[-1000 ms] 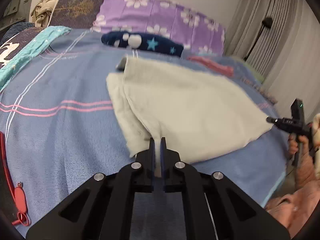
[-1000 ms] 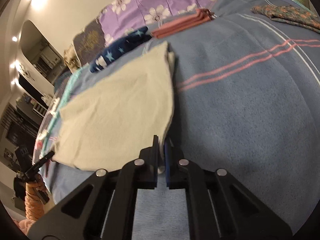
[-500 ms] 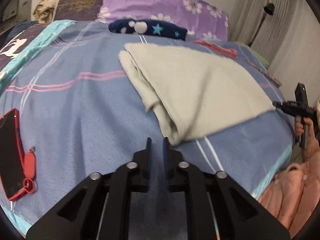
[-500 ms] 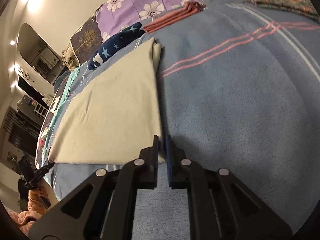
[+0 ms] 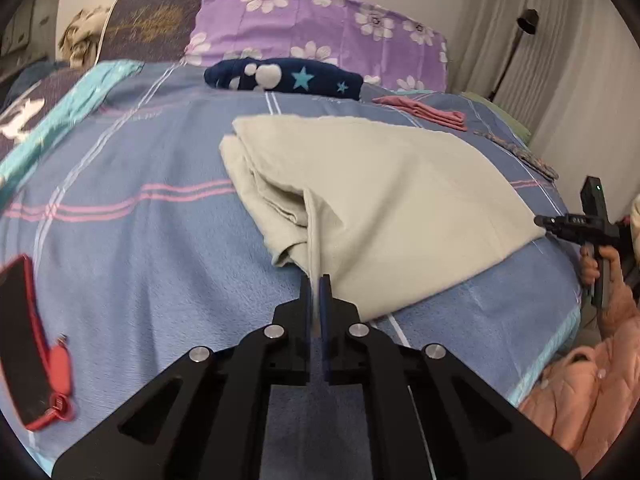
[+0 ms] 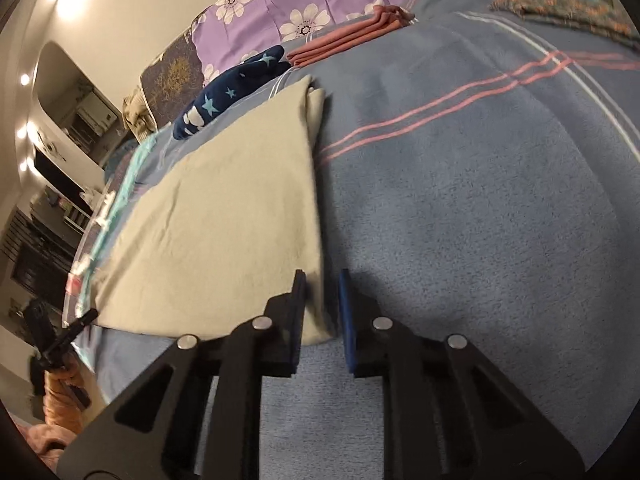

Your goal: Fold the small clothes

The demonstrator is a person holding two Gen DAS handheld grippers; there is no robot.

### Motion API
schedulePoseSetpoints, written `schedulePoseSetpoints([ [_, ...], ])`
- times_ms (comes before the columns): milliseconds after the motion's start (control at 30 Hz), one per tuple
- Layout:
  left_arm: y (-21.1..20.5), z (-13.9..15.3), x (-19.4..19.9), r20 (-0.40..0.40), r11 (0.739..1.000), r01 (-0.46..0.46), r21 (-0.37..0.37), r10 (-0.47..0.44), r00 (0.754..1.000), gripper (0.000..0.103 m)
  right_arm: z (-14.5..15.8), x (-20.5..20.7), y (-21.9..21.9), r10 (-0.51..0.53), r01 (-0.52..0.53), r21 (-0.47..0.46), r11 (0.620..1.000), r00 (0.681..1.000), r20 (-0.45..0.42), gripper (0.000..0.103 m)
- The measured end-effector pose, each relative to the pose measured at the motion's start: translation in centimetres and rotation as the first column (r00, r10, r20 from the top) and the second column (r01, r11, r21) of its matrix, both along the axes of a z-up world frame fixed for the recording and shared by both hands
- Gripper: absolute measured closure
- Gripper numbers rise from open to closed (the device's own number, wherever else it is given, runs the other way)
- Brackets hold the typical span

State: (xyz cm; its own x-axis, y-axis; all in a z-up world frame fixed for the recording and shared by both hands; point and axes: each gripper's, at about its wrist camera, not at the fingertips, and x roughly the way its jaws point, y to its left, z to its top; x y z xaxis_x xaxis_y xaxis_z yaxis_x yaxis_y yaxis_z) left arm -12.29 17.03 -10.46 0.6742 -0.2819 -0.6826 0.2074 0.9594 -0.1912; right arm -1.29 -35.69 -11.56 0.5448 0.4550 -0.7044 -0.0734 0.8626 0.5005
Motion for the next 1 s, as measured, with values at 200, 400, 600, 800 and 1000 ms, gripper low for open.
schedulePoseSetpoints([
  [200, 2.2, -2.7, 0.0, -0.141, 0.985, -0.132, 0.114, 0.148, 0.979, 0.102, -0.5, -0.3, -0.2, -0.002, 0.002, 0.020, 1.000, 1.000, 0.013, 0.087],
  [400, -3.1, 3.5, 0.5, 0.055, 0.993, -0.043, 0.106, 0.037, 0.998, 0.094, 0.2, 0.0, -0.3, 0.006, -0.007, 0.017, 1.000, 1.000, 0.015, 0.086],
  [600, -18.5, 5.1, 6.5, 0.023, 0.940, 0.336, 0.058, -0.338, 0.941, 0.072, 0.7, -0.2, -1.9, -0.018, 0.014, 0.078, 0.997, 0.999, 0.052, 0.086],
  [800, -32.0, 1.9, 11.0, -0.099, 0.842, 0.539, -0.014, -0.537, 0.837, 0.072, 0.2, -0.5, -2.2, 0.018, -0.025, 0.152, 0.988, 0.999, 0.047, 0.086],
  [1000, -36.9, 0.4, 12.7, -0.200, 0.834, 0.545, -0.082, -0.550, 0.811, 0.065, -0.5, -0.3, -1.1, 0.113, -0.119, 0.187, 0.975, 0.993, 0.044, 0.085],
])
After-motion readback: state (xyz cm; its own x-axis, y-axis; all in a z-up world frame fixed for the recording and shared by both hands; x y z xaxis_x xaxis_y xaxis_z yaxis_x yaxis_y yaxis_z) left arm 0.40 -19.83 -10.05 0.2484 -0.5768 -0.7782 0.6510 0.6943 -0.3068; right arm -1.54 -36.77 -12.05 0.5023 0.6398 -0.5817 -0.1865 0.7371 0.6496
